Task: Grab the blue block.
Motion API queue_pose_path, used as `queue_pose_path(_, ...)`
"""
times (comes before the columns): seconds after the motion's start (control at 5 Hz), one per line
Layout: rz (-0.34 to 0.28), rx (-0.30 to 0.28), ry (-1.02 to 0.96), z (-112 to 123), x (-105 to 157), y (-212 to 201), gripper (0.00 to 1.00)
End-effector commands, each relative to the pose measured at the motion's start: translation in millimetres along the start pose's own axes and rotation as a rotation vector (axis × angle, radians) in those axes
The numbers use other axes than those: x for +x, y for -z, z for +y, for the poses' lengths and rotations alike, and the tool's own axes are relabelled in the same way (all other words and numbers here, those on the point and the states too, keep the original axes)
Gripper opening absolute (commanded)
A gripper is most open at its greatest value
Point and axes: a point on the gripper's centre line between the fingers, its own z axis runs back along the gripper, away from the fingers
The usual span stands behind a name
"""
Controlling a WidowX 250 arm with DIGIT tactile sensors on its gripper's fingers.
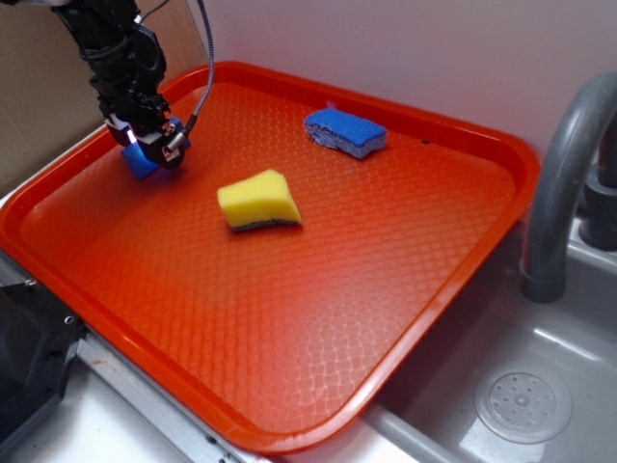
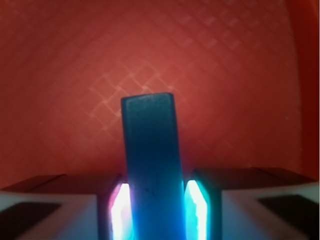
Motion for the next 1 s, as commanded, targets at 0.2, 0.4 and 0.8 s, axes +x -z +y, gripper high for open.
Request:
queue_pose_path(0.2, -0.023, -0.065, -0.125, -34, -40, -149, 0.00)
queue_pose_path(0.4, -0.092, -0.131, -0.132, -47, -63, -178, 0.00)
queue_pose_path(0.8, -0.100, -0.290, -0.103, -52, -59, -176, 0.00)
